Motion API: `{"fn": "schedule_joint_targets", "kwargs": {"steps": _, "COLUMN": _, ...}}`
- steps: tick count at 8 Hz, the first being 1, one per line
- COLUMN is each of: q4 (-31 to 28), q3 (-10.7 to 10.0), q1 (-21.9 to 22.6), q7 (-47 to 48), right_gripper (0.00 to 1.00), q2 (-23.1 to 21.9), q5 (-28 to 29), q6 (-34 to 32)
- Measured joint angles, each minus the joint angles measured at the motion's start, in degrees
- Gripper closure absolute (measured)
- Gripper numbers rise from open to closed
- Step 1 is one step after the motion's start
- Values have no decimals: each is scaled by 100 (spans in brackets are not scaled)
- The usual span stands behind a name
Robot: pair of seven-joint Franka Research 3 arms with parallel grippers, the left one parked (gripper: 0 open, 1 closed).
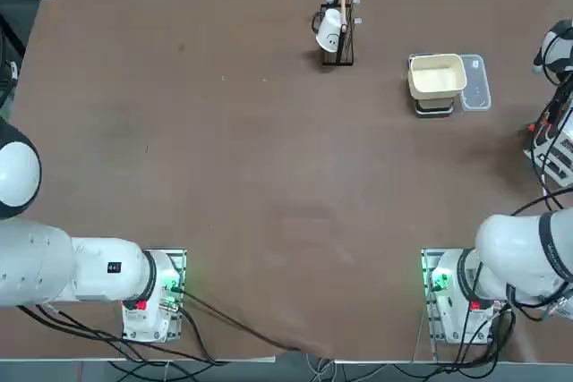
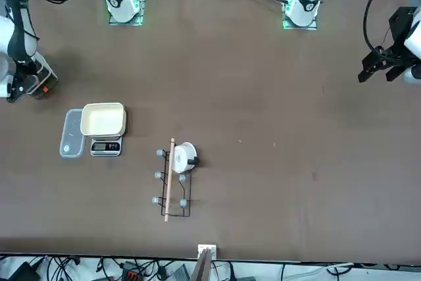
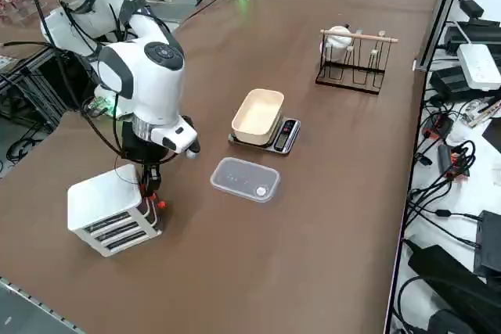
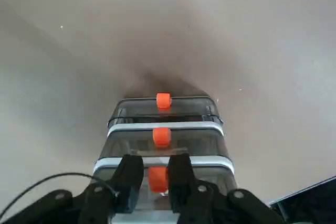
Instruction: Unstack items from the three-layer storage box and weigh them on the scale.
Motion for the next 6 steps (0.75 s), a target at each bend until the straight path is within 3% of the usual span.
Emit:
{"fn": "schedule_joint_targets", "kwargs": {"steps": 1, "q4": 6, "q3": 2, "q1": 0, "q7": 6, "right_gripper": 77, "q2": 0, "q5": -8, "q6": 8}}
{"fn": "schedule_joint_targets", "kwargs": {"steps": 2, "q4": 15, "q3": 4, "q1": 1, "q7": 19, "right_gripper": 83, "q2": 0, "q5": -9, "q6": 9}}
{"fn": "schedule_joint_targets", "kwargs": {"steps": 6, "q4": 60, "q3": 27, "q1": 6, "q7": 356, "right_gripper": 88, "q2": -1, "q5": -9, "q6": -79}}
